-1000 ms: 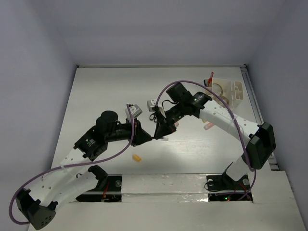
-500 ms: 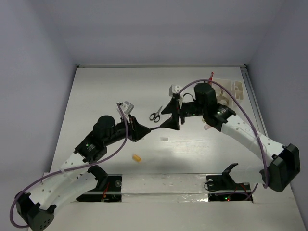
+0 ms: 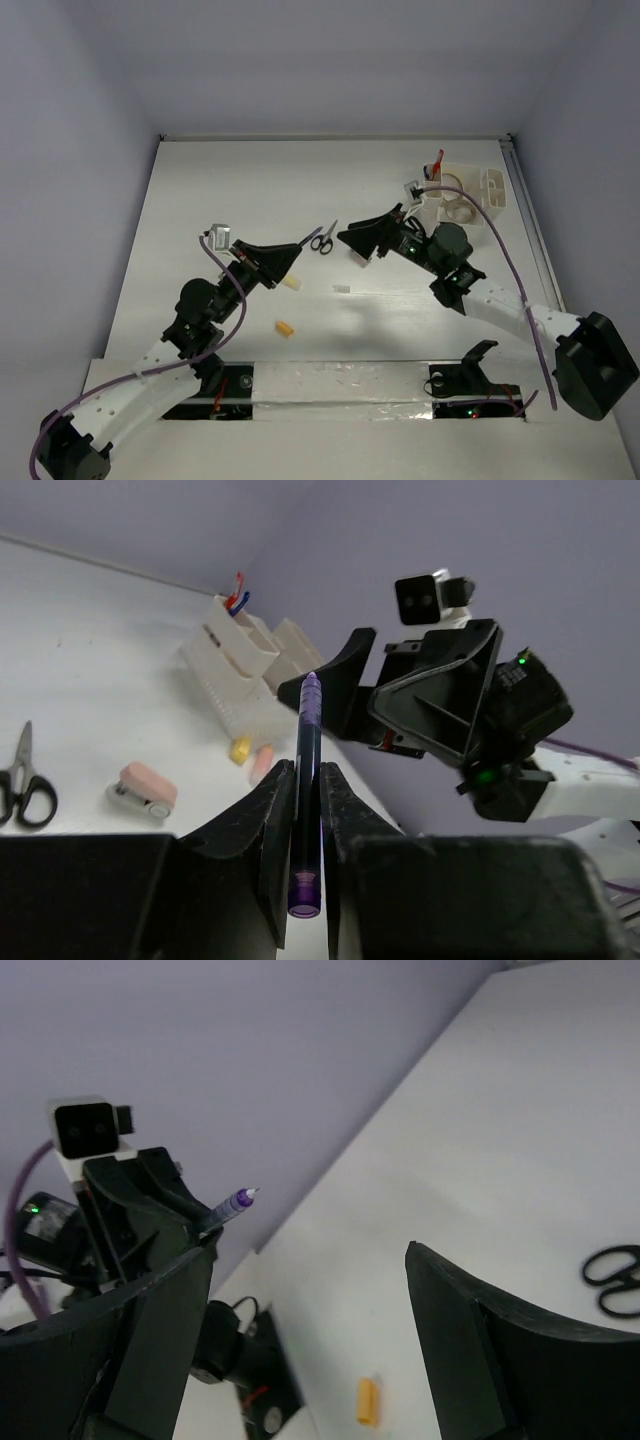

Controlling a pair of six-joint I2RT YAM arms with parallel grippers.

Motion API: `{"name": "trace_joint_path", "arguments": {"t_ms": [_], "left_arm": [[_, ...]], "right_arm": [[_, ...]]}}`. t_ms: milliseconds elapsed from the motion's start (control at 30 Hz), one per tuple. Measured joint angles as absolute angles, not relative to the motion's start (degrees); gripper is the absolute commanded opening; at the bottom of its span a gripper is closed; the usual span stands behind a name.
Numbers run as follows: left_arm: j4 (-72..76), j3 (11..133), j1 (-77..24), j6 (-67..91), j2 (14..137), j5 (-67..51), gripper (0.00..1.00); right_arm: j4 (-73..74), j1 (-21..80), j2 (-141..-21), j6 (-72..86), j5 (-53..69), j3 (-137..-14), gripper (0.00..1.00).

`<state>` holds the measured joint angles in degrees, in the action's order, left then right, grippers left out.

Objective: Sort the stationery into containers
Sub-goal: Pick up the pen from the center of the board.

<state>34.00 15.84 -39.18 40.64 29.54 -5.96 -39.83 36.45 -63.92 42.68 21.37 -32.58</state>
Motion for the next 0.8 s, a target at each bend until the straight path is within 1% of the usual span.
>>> {"name": "trace_joint_path", "arguments": {"t_ms": [167,333,500,533,633,667,700,733,767,800], "left_arm": [[42.63,15.44,-39.18,42.13,33.39,-6.48,0.00],[45.54,15.40,-39.27,42.63,34.83,-6.70,0.00],[47.48,15.40,-39.66,42.78,35.29,-7.18,0.00],[47.83,15.40,-39.68,42.85,35.53,-7.35,0.00],[48.51,15.35,-40.10,42.98,36.38,-7.68,0.00],[48.60,15.33,-40.14,42.98,36.58,-7.81,0.00],[48.64,15.33,-40.25,43.00,36.80,-7.97,0.00],[48.64,15.33,-40.47,43.00,36.93,-8.12,0.00],[48.64,15.33,-40.56,42.98,37.04,-8.10,0.00],[48.77,15.09,-40.49,42.98,37.04,-8.03,0.00]], "right_arm": [[-50.35,40.40,-69.56,49.39,20.88,-32.60,0.84],[-56.40,43.90,-72.97,50.81,20.47,-33.39,0.84],[-59.48,45.84,-74.50,50.11,18.37,-35.09,0.76],[-60.12,46.11,-75.00,49.93,18.04,-35.53,0.76],[-61.52,46.72,-76.71,49.19,16.36,-36.42,0.60],[-61.78,46.98,-77.25,48.90,15.66,-36.60,0.44],[-61.91,47.11,-77.76,48.38,15.03,-36.71,0.36],[-62.11,47.35,-78.11,48.40,14.46,-36.73,0.30],[-62.22,47.48,-78.46,48.36,13.85,-36.73,0.21],[-62.52,47.62,-78.63,48.66,13.47,-36.84,0.16]]}}
